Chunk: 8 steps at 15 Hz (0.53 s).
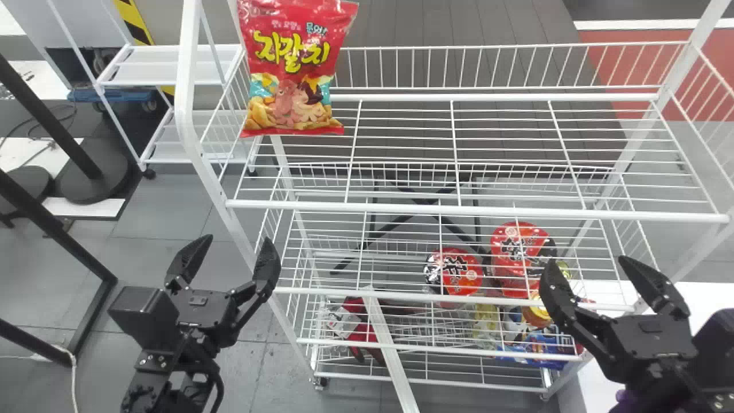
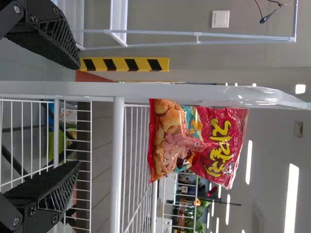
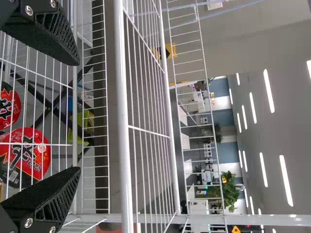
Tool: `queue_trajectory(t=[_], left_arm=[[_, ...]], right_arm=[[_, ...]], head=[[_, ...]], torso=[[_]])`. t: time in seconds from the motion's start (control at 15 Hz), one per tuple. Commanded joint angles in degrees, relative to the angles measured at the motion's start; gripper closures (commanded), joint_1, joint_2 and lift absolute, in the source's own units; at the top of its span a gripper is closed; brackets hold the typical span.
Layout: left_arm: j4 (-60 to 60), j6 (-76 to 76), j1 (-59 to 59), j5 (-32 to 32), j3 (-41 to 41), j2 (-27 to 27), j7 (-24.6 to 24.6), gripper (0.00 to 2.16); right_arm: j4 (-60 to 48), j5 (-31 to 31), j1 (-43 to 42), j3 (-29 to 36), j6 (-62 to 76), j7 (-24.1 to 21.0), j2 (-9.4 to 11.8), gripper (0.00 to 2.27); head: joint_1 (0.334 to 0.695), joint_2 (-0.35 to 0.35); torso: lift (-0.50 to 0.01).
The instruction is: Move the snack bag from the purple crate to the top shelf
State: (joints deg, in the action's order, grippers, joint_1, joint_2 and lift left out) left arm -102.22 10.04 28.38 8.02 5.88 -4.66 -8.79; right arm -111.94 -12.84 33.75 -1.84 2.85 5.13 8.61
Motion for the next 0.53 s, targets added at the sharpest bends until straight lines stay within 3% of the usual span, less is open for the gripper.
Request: queue_trajectory(t=[0.0,0.47], left_arm=[[0.0,0.2,0.0,0.0,0.0,0.0,0.0,0.13],[0.1,0.2,0.0,0.0,-0.1,0.0,-0.1,0.13]], right_arm=[[0.0,0.0,0.0,0.0,0.0,-0.1,0.0,0.02],[0.0,-0.1,0.0,0.0,0.2,-0.4,0.0,0.02]], head=[[0.695,0.087],[0.695,0.083]], torso=[[-0.123],[-0.151]])
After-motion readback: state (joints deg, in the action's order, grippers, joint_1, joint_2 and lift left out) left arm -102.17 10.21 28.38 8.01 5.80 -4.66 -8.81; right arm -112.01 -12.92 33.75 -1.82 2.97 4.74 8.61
